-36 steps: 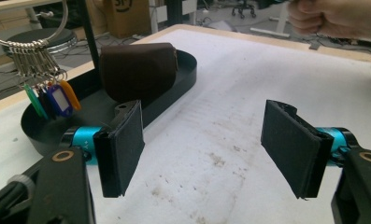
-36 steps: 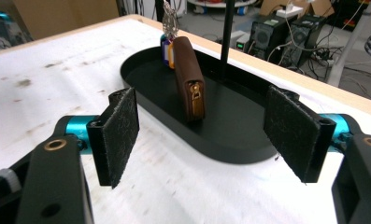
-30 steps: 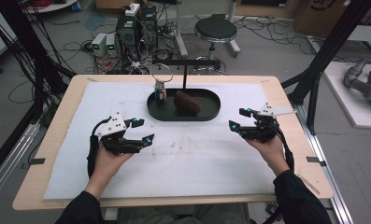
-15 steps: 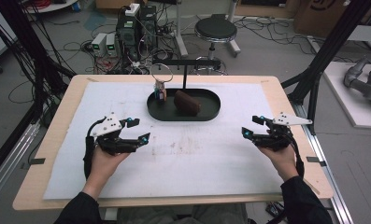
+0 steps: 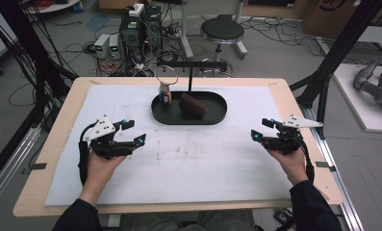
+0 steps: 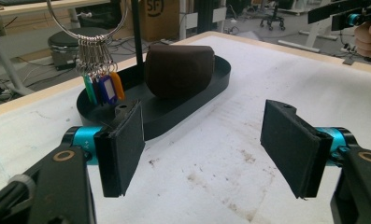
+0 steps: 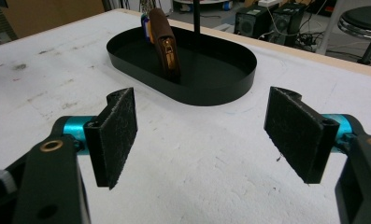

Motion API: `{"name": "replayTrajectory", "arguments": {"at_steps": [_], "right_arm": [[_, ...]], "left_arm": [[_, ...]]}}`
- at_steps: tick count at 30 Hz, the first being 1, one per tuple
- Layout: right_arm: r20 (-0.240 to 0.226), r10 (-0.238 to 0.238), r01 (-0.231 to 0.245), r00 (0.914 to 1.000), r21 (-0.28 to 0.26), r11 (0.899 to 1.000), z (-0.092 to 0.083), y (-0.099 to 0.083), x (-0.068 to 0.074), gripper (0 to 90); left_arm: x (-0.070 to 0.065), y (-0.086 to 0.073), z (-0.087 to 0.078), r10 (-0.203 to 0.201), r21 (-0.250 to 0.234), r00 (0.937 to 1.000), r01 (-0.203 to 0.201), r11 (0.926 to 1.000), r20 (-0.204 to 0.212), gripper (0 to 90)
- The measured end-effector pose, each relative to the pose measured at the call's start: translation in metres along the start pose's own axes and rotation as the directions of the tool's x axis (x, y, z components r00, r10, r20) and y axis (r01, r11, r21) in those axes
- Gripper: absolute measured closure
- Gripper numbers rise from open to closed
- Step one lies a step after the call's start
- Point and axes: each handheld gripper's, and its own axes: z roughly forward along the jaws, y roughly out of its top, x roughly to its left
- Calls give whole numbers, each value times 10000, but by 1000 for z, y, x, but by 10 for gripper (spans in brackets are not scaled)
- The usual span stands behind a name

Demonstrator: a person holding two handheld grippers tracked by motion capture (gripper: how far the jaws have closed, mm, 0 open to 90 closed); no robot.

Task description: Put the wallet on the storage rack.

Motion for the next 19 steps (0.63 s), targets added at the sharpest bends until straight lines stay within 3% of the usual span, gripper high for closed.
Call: {"name": "replayTrajectory", "arguments": {"at_steps": [19], "right_arm": [[24, -115, 115, 9999, 24, 9999, 2, 0, -1, 262]], "left_arm": [[2, -1, -1, -54, 21, 10000, 54, 10000, -75, 302]]}}
